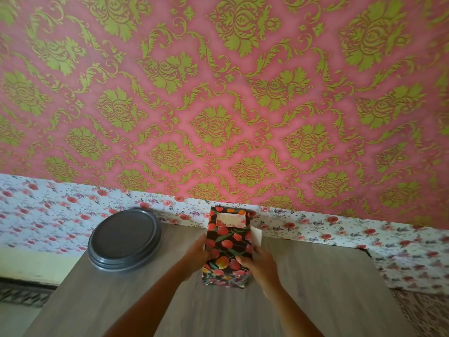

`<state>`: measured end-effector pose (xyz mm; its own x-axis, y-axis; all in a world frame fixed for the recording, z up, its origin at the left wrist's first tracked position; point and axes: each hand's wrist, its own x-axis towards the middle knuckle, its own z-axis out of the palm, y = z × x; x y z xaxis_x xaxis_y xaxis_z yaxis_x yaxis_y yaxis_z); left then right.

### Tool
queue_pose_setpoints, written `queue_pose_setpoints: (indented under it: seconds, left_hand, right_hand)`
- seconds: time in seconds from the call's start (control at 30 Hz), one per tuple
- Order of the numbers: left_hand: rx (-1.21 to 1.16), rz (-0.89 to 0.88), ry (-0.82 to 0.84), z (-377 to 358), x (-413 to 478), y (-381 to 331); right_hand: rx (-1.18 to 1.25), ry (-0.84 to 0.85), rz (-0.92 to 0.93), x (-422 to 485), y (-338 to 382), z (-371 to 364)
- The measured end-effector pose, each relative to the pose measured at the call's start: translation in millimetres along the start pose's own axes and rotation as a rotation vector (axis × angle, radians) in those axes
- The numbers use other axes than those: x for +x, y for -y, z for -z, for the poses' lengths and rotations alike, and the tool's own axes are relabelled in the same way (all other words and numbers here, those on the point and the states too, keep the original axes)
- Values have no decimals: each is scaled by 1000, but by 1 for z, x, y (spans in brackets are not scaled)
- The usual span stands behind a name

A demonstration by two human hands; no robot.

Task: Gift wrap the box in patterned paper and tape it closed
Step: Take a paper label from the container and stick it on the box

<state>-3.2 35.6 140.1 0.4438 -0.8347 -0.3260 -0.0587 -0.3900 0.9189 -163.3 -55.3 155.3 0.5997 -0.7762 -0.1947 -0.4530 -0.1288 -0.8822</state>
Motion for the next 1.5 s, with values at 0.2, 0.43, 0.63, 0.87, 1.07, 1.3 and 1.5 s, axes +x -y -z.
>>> queue_pose_setpoints:
  seconds: [0.2, 0.43, 0.63, 0.87, 1.07, 1.3, 1.5]
  left_hand:
    - [449, -214, -281, -19, -34, -6]
    - [184, -370, -313, -32, -103, -22]
    - [85, -274, -418, -15, -154, -24]
    - [-191, -163, -509, 40, -201, -1]
    - [-305, -162, -581, 120, -234, 32]
    - [-144, -209, -611, 270, -263, 98]
    - [-108, -122, -673, 396, -316, 168]
  right_hand:
    - [-222, -447, 237, -27, 5, 11]
    - [-65, -271, 296, -82, 18, 9]
    - [123, -123, 238, -120, 26, -18]
    - [446, -62, 139, -147, 56, -75]
    - [551, -21, 120, -152, 93, -163]
    - [676, -135, 75, -148, 137, -314]
    - [736, -89, -32, -174, 171, -461]
